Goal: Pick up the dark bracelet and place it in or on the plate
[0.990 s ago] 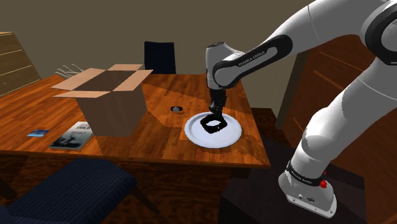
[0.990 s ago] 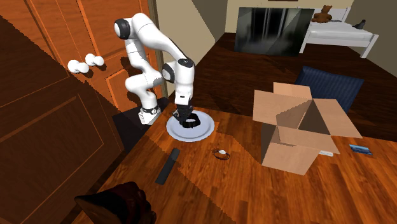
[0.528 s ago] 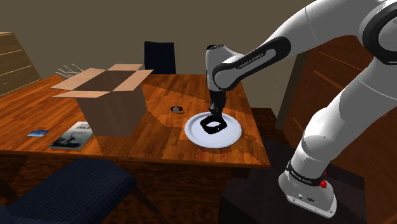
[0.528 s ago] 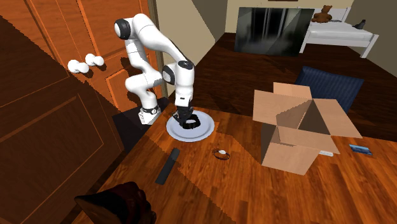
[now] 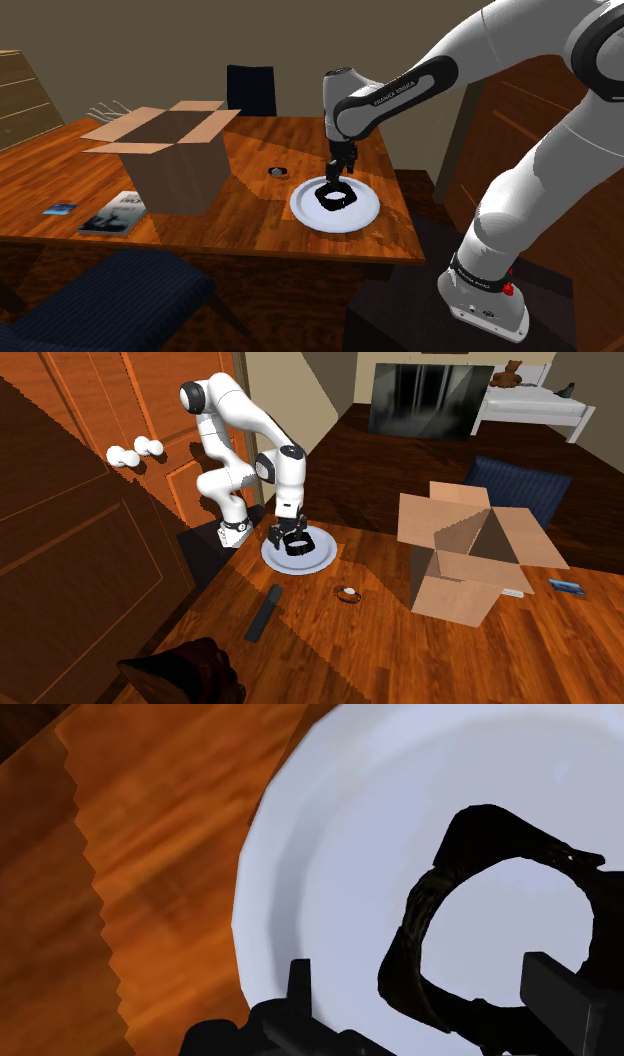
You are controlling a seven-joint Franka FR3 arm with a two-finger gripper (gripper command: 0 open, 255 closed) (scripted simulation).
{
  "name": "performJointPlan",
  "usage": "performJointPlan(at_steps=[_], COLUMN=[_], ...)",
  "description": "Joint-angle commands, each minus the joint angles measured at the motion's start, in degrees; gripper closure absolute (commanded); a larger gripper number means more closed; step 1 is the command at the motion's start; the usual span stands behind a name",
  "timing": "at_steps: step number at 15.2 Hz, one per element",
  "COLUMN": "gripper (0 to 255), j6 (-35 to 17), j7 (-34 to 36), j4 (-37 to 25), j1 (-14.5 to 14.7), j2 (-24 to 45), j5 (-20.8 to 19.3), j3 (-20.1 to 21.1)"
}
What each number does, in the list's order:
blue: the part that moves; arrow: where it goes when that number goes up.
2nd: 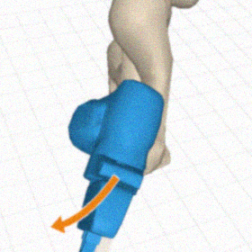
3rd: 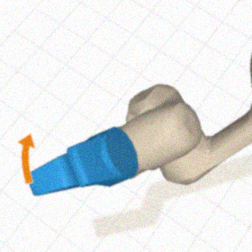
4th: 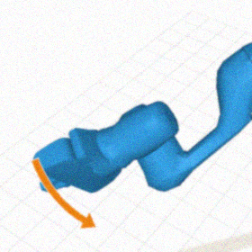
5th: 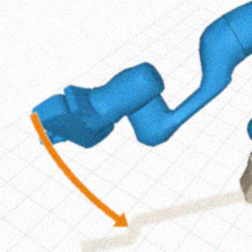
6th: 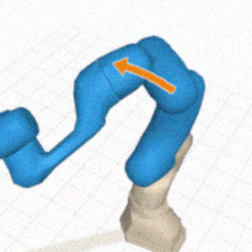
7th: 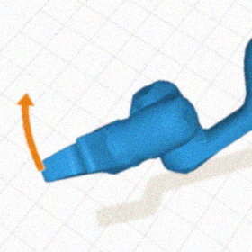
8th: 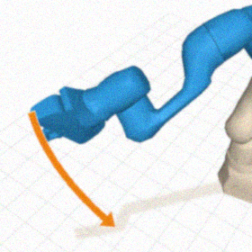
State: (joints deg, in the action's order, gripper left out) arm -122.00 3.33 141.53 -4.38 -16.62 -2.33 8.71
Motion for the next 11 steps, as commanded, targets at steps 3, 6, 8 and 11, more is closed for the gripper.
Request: performJointPlan(at_steps=[3,6,8,11], gripper=[0,0,0,0], j6=[7.0,7.0,7.0,7.0], j7=[-0.4,-0.4,-0.4,-0.4], j4=[-4.5,-4.5,-4.5,-4.5], j1=[0.3,0.3,0.3,0.3], j2=[-2.5,-2.5,-2.5,-2.5], j5=[0.5,0.5,0.5,0.5], j3=[0.0,0.0,0.0,0.0])
